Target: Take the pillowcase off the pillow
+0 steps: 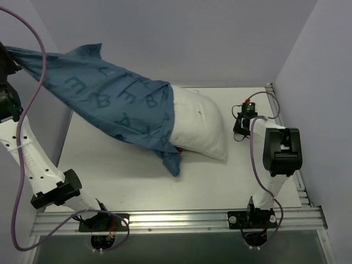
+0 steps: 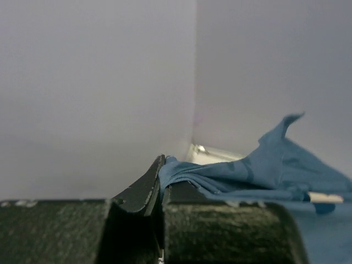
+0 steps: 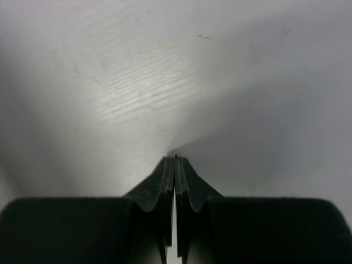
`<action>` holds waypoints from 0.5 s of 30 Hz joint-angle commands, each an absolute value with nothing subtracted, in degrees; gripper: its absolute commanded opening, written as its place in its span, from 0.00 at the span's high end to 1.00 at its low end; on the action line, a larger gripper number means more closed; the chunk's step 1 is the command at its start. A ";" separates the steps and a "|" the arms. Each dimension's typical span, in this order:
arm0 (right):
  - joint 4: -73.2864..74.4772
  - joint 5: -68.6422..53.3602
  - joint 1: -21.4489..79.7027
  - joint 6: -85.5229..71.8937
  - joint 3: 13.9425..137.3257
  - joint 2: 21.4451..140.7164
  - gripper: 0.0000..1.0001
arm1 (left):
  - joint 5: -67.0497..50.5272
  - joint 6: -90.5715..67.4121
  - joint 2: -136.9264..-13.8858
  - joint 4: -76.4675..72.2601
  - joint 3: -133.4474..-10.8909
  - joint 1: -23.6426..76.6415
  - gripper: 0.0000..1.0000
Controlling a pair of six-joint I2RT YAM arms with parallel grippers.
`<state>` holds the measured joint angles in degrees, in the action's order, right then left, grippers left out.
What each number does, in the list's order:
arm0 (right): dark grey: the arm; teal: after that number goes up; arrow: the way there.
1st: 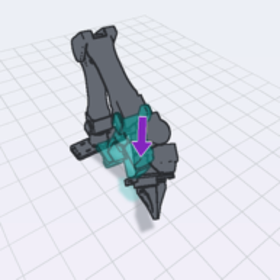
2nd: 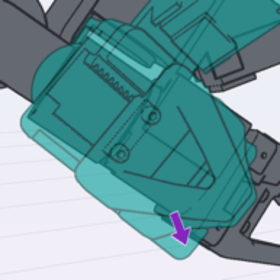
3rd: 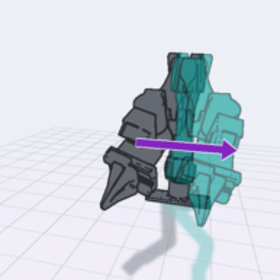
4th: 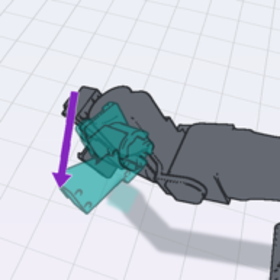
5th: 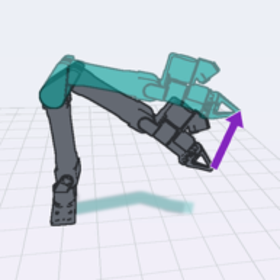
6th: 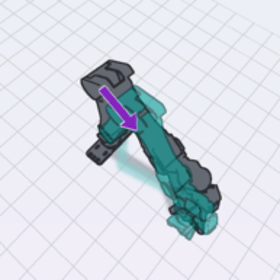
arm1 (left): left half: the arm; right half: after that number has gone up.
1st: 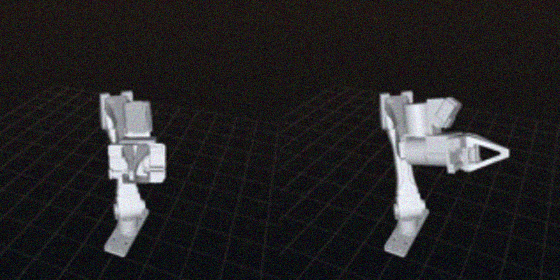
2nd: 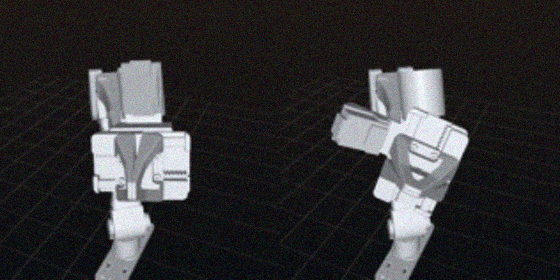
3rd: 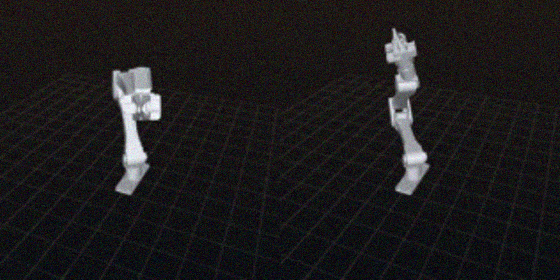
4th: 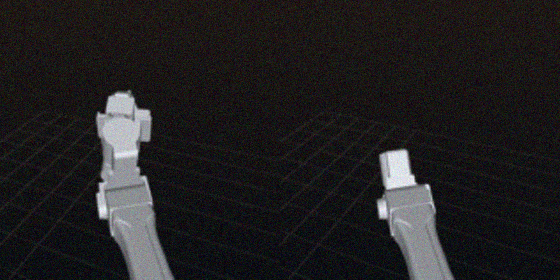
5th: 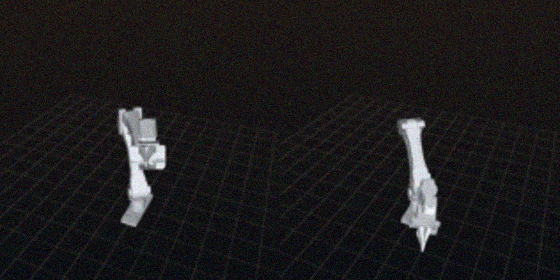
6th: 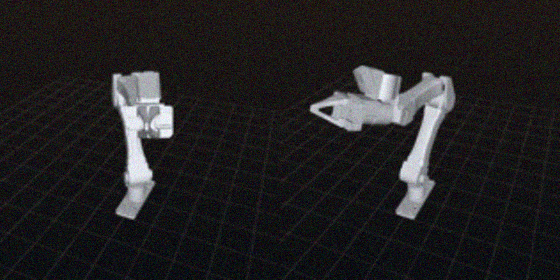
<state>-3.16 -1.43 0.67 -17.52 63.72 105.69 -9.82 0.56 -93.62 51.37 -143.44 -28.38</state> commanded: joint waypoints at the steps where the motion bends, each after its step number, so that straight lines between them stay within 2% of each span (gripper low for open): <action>1: 11.78 5.99 -1.94 -12.92 59.41 109.43 1.00 | -3.31 -1.66 -85.62 25.16 -138.74 -32.78 0.98; 5: 12.04 3.78 2.35 -12.22 60.90 106.09 1.00 | -20.95 -6.06 -79.55 19.61 -121.24 -31.47 0.98; 8: 14.50 3.16 3.60 -12.83 64.58 102.23 1.00 | -25.21 -4.84 -75.77 16.88 -108.78 -27.61 0.98; 12: 17.66 4.92 10.17 -11.61 71.70 95.73 1.00 | -27.33 -4.75 -73.92 17.66 -102.05 -26.19 0.98; 15: 17.84 4.39 17.54 -11.34 78.30 94.14 0.77 | -27.16 -4.31 -73.83 18.36 -100.73 -26.19 0.98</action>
